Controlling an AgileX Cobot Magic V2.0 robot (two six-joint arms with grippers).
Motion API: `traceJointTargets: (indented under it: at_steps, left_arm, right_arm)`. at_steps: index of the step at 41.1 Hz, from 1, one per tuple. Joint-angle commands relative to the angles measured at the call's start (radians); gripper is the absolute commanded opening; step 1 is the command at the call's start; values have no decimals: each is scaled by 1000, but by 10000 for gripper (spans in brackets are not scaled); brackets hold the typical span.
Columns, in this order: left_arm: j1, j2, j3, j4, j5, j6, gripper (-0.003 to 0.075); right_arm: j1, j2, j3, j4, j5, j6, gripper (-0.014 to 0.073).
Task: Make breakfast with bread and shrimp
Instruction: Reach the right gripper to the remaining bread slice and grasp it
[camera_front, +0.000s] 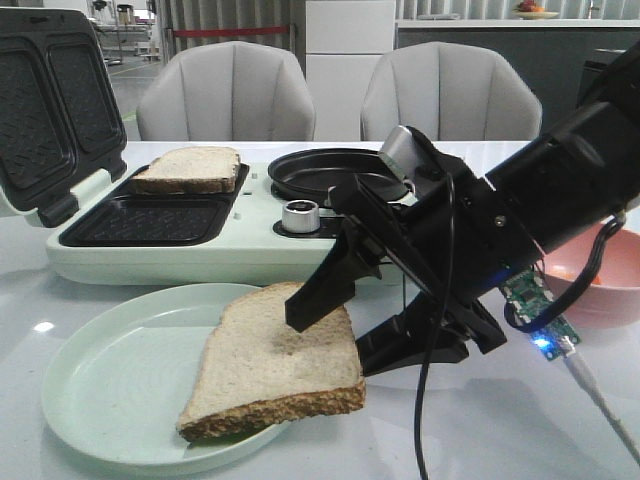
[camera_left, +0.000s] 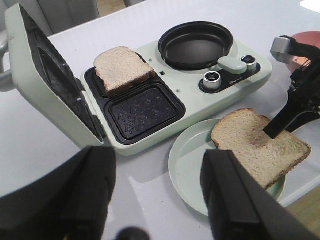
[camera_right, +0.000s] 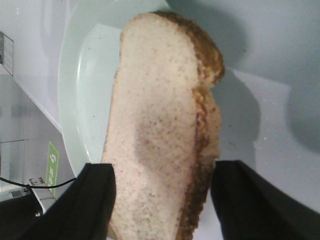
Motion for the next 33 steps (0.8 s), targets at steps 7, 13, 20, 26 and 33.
traceJointTargets:
  at_steps: [7,13,20,26,33]
  left_arm:
    - [0,6,-26,-6,-94,1,440]
    - [0,6,-26,-6,-94,1,440]
    - [0,6,-26,-6,-94,1,440]
    - [0,6,-26,-6,-94,1,440]
    - [0,6,-26,-6,-94,1,440]
  right_arm:
    - [0,-28,-26,59,57,-24,526]
    - [0,-16,-26,60,84,-26,496]
    - [0,-16,-26,60,87,-28,342]
    - [0,-16,-26,60,77,-30,237]
    - [0,-24,-26,60,78,-44,175]
